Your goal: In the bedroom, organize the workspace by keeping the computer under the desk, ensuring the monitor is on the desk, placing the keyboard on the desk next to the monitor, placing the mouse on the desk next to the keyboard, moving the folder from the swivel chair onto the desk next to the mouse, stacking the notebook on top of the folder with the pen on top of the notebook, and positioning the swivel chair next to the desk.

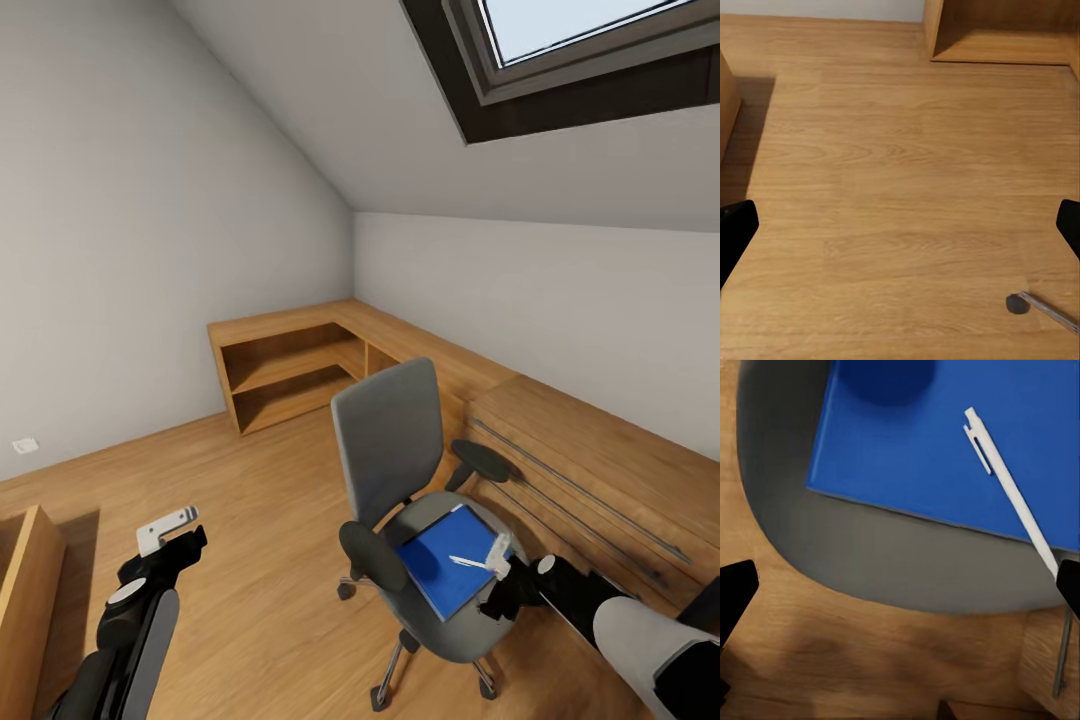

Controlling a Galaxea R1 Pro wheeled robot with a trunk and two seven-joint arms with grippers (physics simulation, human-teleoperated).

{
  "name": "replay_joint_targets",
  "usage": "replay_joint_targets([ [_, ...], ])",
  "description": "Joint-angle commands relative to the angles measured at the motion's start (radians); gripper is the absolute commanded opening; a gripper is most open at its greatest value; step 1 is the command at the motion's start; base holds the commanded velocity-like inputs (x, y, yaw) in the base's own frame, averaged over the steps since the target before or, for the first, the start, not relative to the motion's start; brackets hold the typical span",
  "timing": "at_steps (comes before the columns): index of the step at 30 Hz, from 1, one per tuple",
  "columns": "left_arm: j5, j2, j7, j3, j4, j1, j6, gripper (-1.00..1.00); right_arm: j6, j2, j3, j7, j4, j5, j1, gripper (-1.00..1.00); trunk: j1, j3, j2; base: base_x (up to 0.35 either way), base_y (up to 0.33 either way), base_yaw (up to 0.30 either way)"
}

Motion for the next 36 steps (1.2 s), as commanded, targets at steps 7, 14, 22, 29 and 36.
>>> replay_joint_targets([
  [7,0.012,0.000,0.009,-0.001,0.015,-0.001,0.002,1.00,-0.009,-0.001,-0.008,0.039,0.003,0.041,0.001,1.00,0.000,-0.001,-0.001,0.000,0.000,0.000],
  [14,0.012,0.000,0.007,-0.001,0.018,-0.001,0.002,1.00,-0.012,-0.009,-0.018,0.046,0.002,0.045,0.001,1.00,0.000,-0.001,-0.001,0.000,0.000,0.000],
  [22,0.012,0.000,0.007,-0.001,0.016,-0.001,0.002,1.00,-0.045,-0.068,-0.046,0.180,-0.004,0.043,0.001,1.00,0.000,-0.001,-0.001,0.000,0.000,0.000],
  [29,0.012,0.000,0.008,-0.001,0.016,-0.001,0.002,1.00,-0.093,-0.091,-0.122,0.272,-0.005,0.042,0.001,1.00,0.000,-0.001,-0.001,0.000,0.000,0.000],
  [36,0.012,0.000,0.008,-0.001,0.015,-0.001,0.002,1.00,-0.101,-0.092,-0.142,0.267,-0.006,0.042,0.001,1.00,0.000,-0.001,-0.001,0.001,0.000,0.000],
])
